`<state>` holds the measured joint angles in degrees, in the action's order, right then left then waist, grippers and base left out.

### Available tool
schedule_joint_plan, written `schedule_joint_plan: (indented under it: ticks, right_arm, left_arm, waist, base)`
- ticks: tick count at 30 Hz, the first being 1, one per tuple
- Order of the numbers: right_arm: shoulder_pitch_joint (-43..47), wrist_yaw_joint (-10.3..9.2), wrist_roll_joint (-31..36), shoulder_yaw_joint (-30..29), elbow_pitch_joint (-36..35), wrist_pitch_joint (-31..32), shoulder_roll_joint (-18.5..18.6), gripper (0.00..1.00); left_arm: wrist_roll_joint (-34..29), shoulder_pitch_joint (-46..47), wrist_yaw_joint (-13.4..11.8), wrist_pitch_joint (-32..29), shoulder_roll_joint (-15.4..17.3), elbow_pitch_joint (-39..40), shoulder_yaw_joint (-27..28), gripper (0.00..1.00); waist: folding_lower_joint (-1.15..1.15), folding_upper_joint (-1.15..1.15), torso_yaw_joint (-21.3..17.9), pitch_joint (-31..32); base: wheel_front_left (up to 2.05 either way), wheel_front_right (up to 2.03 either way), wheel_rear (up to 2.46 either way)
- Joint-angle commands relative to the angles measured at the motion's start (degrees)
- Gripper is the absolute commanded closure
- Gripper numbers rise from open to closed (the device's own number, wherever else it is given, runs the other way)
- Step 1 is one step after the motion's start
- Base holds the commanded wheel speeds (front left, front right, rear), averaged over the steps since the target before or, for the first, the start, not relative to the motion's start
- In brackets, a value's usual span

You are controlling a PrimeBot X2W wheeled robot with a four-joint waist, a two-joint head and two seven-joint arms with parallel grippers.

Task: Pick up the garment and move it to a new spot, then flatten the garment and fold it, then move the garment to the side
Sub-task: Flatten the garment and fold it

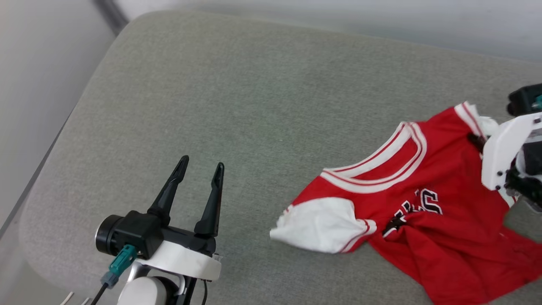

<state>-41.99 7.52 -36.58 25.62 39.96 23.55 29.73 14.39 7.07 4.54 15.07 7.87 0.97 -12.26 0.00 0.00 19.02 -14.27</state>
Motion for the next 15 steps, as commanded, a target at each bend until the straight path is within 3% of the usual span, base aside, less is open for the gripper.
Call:
schedule_joint_plan:
  ticks: [1,9,15]
  right_arm:
    - [-0.7,-0.06,-0.4,-1.2,0.6,-1.8,0.2,1.0]
    - [4.0,-0.06,0.1,-7.8,3.9,-7.3,0.6,1.0]
    - [7.9,-0.05,2.3,-11.0,7.3,-8.2,-1.8,1.0]
  left_arm:
    - [-0.3,-0.6,0.2,0.1,0.0,-0.1,0.7,0.0]
    - [-0.8,-1.5,0.3,0.1,0.1,-0.6,3.4,0.0]
    - [-1.0,-1.5,0.4,0.1,-0.1,-1.4,4.7,0.0]
  waist:
    - [0.0,0.0,-2.1,1.5]
    - [0.0,0.0,-6.7,3.3]
    - [0.0,0.0,-8.2,3.8]
  base:
    - [0.0,0.0,0.0]
    - [0.0,0.0,0.0]
    - [0.0,0.0,0.0]
